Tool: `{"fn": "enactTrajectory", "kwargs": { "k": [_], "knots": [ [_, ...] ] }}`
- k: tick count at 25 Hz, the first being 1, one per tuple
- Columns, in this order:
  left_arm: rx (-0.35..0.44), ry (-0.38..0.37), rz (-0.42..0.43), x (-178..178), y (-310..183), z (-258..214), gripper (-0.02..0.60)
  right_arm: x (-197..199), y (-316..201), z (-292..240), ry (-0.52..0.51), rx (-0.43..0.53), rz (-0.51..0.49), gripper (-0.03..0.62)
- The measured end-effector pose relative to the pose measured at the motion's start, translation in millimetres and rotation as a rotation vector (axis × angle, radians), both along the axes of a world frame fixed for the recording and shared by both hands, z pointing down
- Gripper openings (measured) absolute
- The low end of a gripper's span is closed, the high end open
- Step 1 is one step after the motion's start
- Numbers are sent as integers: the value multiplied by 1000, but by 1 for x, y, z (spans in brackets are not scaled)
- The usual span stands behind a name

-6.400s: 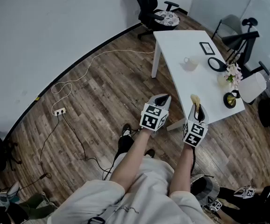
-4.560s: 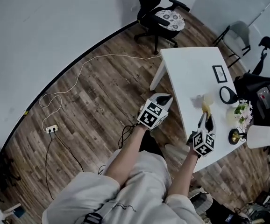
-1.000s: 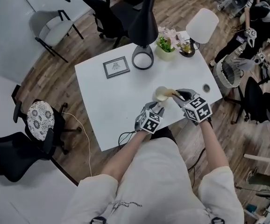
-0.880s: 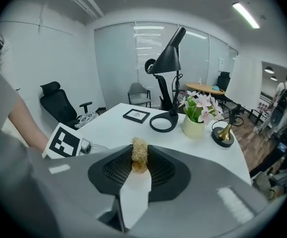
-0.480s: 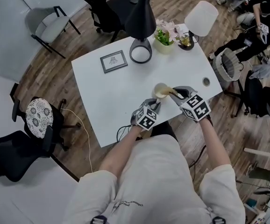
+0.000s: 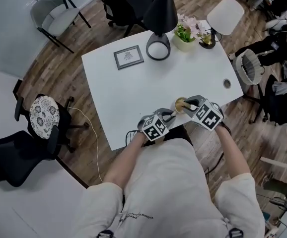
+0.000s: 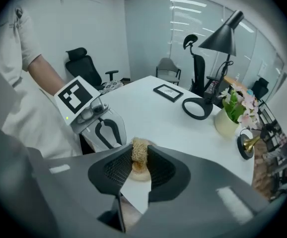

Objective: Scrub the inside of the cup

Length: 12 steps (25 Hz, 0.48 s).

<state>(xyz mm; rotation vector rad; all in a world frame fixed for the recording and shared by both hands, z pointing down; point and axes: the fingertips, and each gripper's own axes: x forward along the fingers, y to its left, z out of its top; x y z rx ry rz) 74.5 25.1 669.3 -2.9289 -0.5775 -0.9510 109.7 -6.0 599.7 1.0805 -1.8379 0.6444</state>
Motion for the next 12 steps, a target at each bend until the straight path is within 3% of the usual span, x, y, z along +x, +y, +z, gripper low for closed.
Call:
{"fn": "enactTrajectory", "kwargs": {
  "k": [5,12],
  "knots": [
    [29,-2,-51,-1,-5,3,55,-11,1,26,39,-65,-57,106],
    [58,1,-107,1,-8,1,57,-15,7,45,-32,-126,4,104]
  ]
}}
